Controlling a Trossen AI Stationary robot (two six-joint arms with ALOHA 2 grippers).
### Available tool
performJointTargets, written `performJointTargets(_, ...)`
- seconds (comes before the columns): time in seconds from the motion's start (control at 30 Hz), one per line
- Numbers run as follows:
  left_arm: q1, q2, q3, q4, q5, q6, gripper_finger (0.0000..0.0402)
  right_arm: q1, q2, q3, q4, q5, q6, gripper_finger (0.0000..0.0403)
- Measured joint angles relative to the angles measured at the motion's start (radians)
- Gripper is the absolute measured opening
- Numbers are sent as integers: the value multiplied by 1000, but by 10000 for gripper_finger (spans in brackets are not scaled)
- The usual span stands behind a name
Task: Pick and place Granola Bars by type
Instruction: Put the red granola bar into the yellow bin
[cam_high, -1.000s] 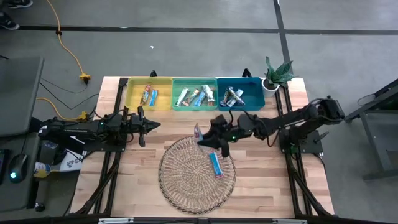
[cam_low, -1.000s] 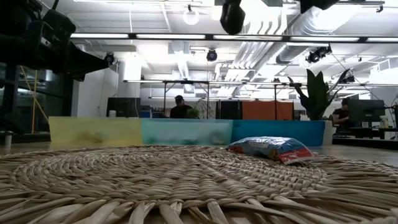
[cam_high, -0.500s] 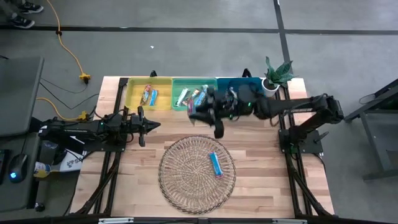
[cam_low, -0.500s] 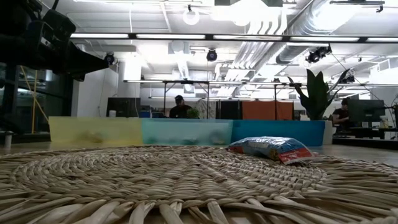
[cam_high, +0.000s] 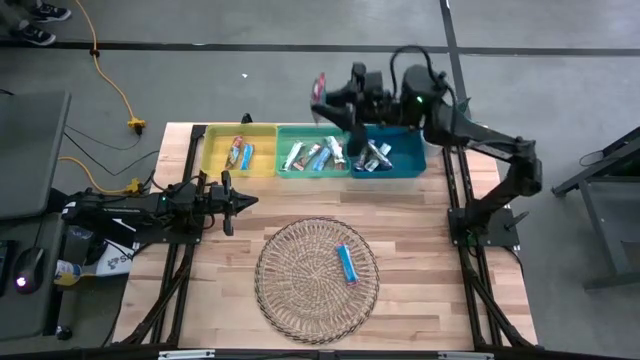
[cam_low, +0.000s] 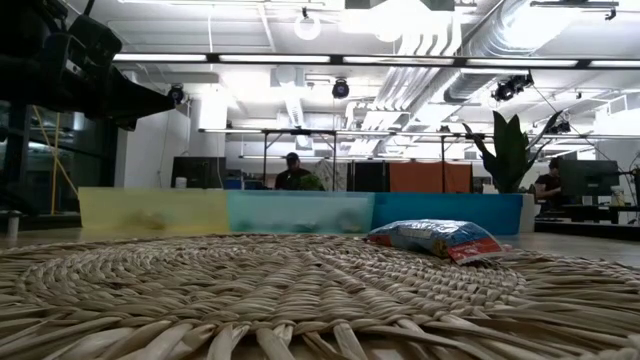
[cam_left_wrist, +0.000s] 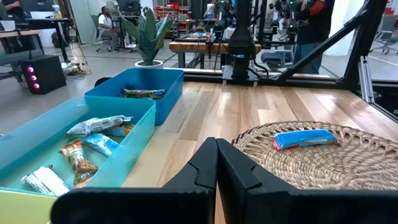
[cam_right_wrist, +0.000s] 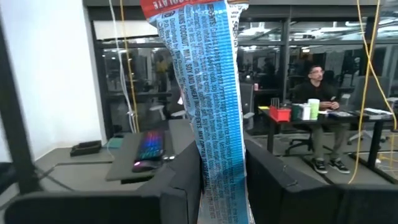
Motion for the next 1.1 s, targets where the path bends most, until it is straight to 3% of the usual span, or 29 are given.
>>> performJointTargets(0.2, 0, 0, 0, 0, 0, 0, 0, -68, 177, 166, -1, -61, 26, 91)
performJointTargets(0.57, 0, 0, 0, 0, 0, 0, 0, -139, 643, 576, 1, -96, 148, 91)
performJointTargets(0.7, 0, 0, 0, 0, 0, 0, 0, -145, 704, 501, 152, -131, 247, 91)
performJointTargets(0.93, 0, 0, 0, 0, 0, 0, 0, -150, 811, 477, 129, -135, 277, 91)
performJointTargets(1.1, 0, 0, 0, 0, 0, 0, 0, -145, 854, 477, 117, -69, 443, 91)
